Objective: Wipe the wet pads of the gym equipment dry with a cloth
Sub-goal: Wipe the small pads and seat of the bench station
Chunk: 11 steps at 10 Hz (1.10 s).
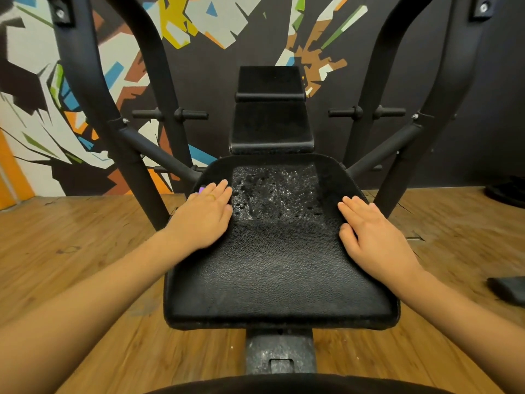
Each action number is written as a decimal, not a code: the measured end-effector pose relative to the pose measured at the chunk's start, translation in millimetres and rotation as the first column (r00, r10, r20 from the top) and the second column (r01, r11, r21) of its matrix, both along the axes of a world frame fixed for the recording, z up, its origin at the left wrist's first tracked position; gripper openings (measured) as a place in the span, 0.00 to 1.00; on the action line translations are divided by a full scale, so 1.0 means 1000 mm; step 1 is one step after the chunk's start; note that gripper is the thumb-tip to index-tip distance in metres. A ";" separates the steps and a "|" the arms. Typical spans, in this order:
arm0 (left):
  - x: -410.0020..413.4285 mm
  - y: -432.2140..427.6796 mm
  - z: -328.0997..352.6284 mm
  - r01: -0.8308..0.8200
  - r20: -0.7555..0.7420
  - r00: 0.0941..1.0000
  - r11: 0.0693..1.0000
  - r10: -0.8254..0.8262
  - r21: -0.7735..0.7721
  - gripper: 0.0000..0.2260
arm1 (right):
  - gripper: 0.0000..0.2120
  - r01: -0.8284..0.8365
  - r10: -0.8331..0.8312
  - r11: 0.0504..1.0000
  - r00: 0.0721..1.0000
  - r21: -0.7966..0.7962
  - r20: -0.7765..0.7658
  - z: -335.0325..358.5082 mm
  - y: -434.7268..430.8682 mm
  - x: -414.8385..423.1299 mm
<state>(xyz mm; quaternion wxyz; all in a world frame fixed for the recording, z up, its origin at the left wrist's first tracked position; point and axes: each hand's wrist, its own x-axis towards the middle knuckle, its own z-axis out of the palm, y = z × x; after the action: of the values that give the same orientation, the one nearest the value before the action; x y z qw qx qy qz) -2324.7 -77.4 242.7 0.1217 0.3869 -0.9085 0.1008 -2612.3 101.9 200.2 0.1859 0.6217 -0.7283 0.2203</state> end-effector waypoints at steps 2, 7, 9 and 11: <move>-0.035 -0.051 0.034 -0.023 -0.003 1.000 0.999 0.023 0.043 0.24 | 0.32 0.001 -0.001 1.000 1.000 -0.006 -0.009 -0.001 0.000 -0.001; 0.011 0.009 -0.005 0.007 0.000 1.000 1.000 -0.007 0.030 0.29 | 0.36 -0.008 0.008 1.000 1.000 0.010 0.002 -0.001 -0.001 -0.002; -0.013 -0.015 0.010 0.029 -0.037 0.999 1.000 -0.028 0.008 0.24 | 0.34 -0.010 0.010 1.000 1.000 -0.007 0.009 -0.001 -0.001 -0.001; 0.025 0.047 -0.026 0.116 -0.016 0.993 0.993 -0.115 0.020 0.35 | 0.29 -0.017 0.017 1.000 1.000 -0.014 0.015 0.000 0.000 0.000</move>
<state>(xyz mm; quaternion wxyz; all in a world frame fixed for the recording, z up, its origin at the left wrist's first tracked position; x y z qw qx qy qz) -2299.4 -30.9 216.9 0.1300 0.3356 -0.9295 0.0813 -2612.5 101.7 200.3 0.1829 0.6248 -0.7228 0.2318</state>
